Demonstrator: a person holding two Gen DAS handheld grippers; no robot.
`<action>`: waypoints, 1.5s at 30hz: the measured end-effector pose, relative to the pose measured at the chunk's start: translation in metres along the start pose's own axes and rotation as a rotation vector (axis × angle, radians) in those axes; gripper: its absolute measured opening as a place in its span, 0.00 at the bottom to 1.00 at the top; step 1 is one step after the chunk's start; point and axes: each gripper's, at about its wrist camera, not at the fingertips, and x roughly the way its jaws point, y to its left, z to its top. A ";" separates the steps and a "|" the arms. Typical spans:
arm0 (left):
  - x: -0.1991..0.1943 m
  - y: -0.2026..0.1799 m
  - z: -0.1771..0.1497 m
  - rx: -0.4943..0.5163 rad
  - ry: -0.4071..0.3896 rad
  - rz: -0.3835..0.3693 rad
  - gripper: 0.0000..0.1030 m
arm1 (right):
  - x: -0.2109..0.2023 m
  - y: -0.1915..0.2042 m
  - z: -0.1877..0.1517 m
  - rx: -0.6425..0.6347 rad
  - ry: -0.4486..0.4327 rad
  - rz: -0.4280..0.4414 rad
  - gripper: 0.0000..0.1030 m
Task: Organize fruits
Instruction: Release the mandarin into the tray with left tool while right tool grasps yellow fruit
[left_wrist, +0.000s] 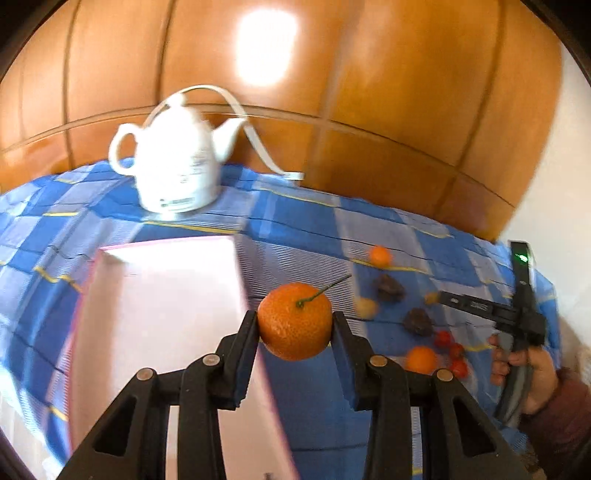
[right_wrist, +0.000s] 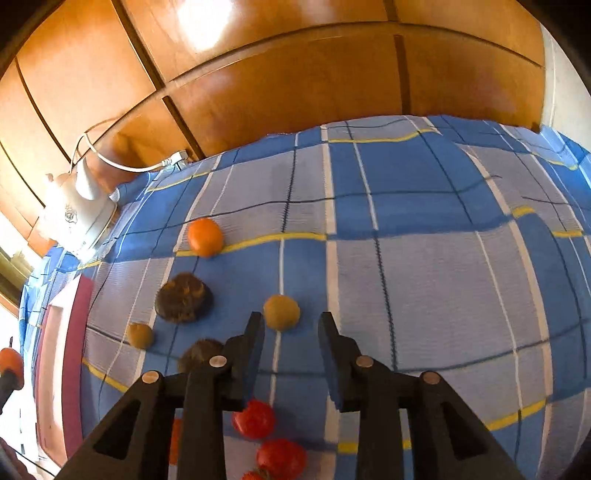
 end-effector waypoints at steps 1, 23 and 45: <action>0.003 0.011 0.003 -0.026 0.008 0.017 0.38 | 0.003 0.001 0.001 -0.005 0.004 -0.007 0.29; 0.053 0.078 0.009 -0.079 0.071 0.420 0.41 | 0.037 0.021 0.023 -0.093 0.068 -0.023 0.22; -0.055 0.052 -0.019 -0.084 -0.139 0.482 0.58 | -0.005 0.039 0.016 -0.119 -0.033 0.000 0.22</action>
